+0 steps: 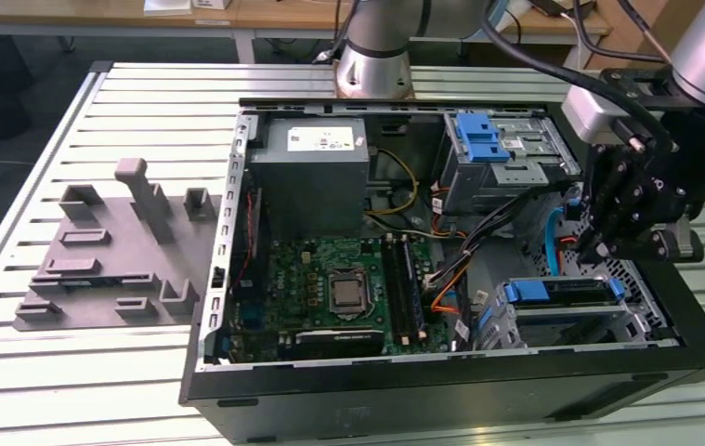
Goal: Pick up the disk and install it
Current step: 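Insert the first disk wire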
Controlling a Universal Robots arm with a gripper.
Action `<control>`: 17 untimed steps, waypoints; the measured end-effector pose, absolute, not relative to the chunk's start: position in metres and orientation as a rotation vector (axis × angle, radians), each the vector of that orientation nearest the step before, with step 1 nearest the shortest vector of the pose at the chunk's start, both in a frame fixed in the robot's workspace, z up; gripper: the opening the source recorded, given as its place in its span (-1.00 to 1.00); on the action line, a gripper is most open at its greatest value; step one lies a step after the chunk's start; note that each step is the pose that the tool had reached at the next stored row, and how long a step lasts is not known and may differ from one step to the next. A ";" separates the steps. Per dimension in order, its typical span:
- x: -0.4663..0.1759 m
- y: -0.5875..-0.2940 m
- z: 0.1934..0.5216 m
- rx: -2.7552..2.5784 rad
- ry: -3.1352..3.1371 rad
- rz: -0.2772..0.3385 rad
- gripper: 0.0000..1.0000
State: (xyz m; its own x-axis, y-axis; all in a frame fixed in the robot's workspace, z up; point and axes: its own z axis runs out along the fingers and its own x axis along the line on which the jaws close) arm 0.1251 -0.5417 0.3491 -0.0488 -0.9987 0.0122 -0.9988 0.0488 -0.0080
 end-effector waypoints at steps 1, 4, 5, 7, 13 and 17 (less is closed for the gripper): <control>0.125 -0.543 0.349 2.164 -2.273 0.022 -0.67; 0.125 -0.546 0.348 2.164 -2.273 0.022 -0.67; 0.125 -0.547 0.348 2.164 -2.273 0.022 -0.67; 0.125 -0.548 0.347 2.164 -2.273 0.022 -0.67; 0.125 -0.549 0.345 2.162 -2.271 0.018 -0.67; 0.125 -0.550 0.343 2.161 -2.270 0.016 -0.67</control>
